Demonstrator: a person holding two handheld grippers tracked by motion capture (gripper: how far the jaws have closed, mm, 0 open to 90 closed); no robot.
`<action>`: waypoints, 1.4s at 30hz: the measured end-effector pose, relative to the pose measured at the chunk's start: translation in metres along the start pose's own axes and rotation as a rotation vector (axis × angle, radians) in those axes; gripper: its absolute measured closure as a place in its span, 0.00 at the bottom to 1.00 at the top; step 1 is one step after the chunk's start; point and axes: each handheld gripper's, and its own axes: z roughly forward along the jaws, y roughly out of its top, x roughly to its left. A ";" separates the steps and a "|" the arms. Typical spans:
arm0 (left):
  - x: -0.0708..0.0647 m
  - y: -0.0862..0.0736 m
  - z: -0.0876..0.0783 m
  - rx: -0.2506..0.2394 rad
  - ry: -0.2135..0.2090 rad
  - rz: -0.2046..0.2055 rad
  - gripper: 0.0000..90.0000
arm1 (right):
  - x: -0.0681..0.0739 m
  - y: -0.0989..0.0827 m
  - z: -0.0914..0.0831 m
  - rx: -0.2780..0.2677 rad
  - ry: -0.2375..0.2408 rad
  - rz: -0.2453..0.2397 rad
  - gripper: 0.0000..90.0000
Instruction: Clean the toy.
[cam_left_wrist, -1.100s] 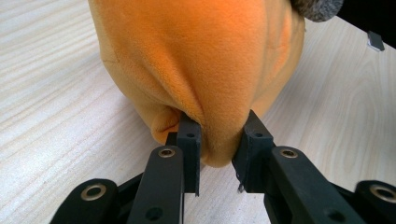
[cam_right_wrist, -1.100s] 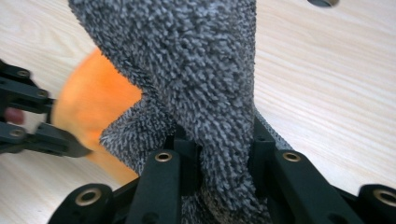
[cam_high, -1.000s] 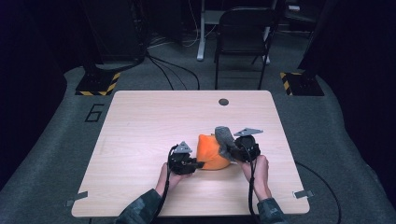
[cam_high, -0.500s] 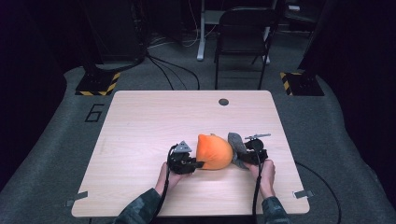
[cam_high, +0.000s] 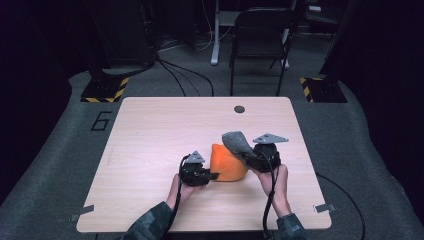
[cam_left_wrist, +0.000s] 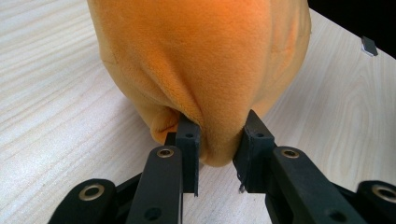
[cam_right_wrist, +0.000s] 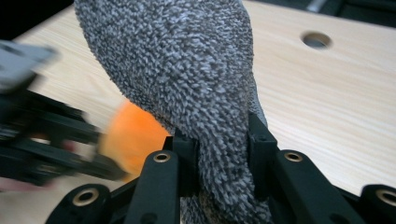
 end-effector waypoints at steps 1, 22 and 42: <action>-0.001 0.000 0.000 0.003 -0.006 -0.008 0.81 | 0.005 0.002 -0.002 -0.015 0.018 -0.003 0.79; -0.001 -0.004 -0.002 0.004 -0.007 -0.003 0.82 | 0.022 -0.013 0.039 0.050 0.011 -0.099 0.78; 0.000 -0.003 0.000 -0.009 -0.009 -0.009 0.82 | -0.027 -0.028 0.033 0.082 -0.062 0.005 0.77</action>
